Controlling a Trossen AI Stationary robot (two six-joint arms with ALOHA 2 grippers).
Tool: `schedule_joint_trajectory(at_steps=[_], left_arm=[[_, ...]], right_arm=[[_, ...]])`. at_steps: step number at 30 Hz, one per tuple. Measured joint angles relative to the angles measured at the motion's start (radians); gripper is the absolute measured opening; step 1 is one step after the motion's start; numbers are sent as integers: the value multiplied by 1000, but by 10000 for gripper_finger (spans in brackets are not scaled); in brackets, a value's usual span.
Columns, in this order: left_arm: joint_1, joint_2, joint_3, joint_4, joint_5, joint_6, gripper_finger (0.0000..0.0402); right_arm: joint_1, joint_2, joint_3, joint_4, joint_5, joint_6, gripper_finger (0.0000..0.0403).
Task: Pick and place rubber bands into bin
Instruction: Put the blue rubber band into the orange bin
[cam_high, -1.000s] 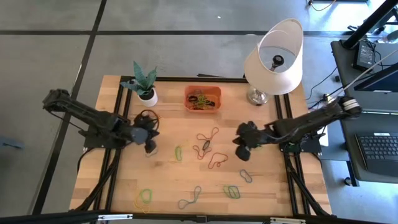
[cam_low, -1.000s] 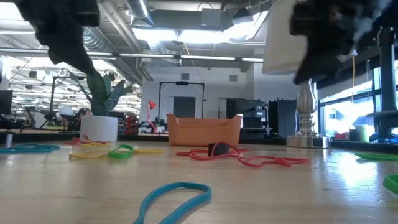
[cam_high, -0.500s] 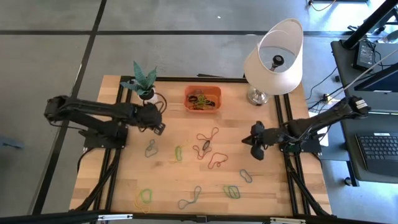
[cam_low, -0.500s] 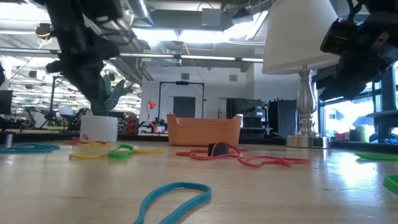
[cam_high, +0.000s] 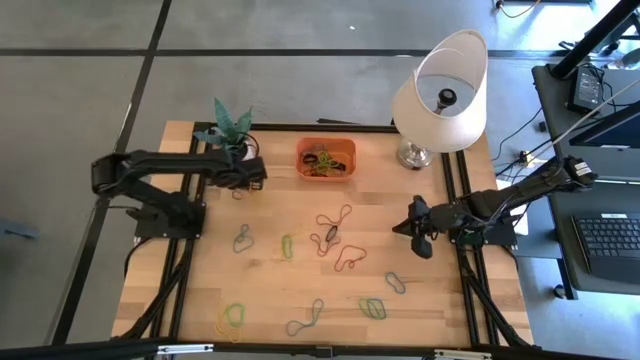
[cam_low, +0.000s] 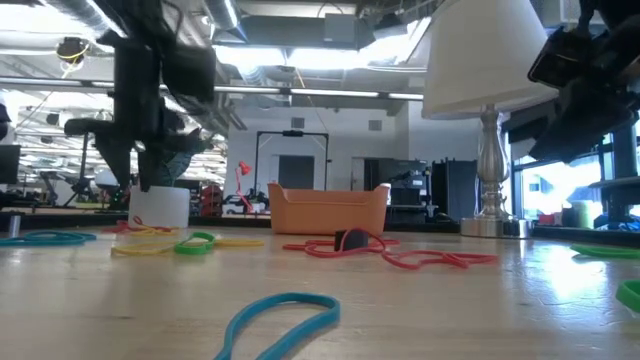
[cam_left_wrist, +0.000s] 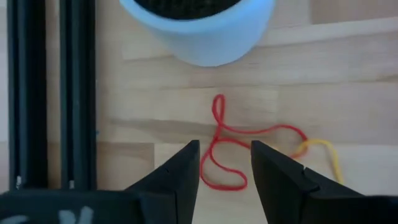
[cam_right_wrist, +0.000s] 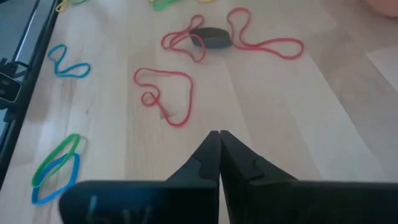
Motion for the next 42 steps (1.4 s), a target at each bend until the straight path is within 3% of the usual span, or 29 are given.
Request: schedule_joint_trajectory(at_steps=[16, 21, 26, 30, 42], left_arm=[[53, 287, 1, 109, 78, -132, 136], [20, 311, 3, 111, 89, -133, 88], [-31, 279, -2, 100, 107, -163, 11], [-72, 223, -3, 87, 138, -185, 4], [-226, -49, -2, 53, 55, -335, 3]], right_arm=[[0, -16, 0, -13, -1, -2, 6], [0, -15, 0, -8, -1, -2, 6], [0, -15, 0, -7, -1, -3, 6], [0, -15, 0, -9, -1, -5, 6], [0, -14, 0, -12, 1, -30, 6]])
